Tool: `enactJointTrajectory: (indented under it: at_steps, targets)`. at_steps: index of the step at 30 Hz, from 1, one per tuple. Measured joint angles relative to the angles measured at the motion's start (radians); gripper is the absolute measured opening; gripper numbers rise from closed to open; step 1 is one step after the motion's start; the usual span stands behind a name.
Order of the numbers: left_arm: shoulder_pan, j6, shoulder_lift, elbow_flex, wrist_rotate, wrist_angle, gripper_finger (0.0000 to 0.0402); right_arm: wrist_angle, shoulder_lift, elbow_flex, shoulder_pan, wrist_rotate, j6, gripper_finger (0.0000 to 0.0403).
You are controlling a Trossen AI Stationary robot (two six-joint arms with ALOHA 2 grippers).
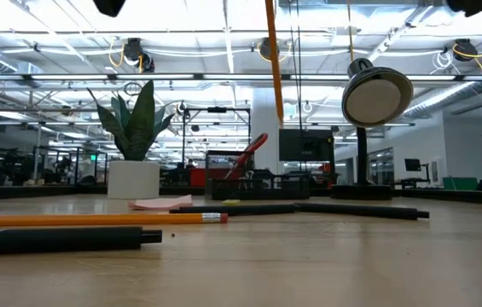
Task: Pick and place office supplies into organizer
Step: Put the yellow pencil into the black mesh desk organizer
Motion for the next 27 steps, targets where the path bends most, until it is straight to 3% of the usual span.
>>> enactJointTrajectory:
  at_steps: [3, 5, 9, 12, 16, 19, 27]
  targets:
    - [0.013, 0.105, -0.061, -0.134, 0.047, 0.206, 0.0241, -0.048, -0.043, -0.001, -0.074, -0.157, 0.102, 0.002]
    - [0.03, 0.167, -0.111, -0.208, 0.151, 0.324, 0.0241, -0.053, -0.056, -0.001, -0.122, -0.224, 0.139, 0.002]
    - [0.05, 0.259, -0.226, -0.346, 0.342, 0.45, 0.0241, -0.053, -0.084, -0.001, -0.21, -0.25, 0.107, 0.002]
    - [0.07, 0.282, -0.311, -0.432, 0.354, 0.476, 0.0241, -0.037, -0.1, -0.001, -0.286, -0.276, 0.105, 0.002]
    - [0.104, 0.271, -0.379, -0.542, 0.357, 0.525, 0.0241, -0.036, -0.1, 0.007, -0.417, -0.416, 0.205, 0.002]
    - [0.126, 0.267, -0.399, -0.596, 0.355, 0.602, 0.0241, -0.022, -0.1, 0.008, -0.502, -0.462, 0.223, 0.002]
    - [0.156, 0.271, -0.401, -0.62, 0.267, 0.618, 0.0241, 0.127, -0.053, 0.017, -0.664, -0.593, 0.335, 0.002]
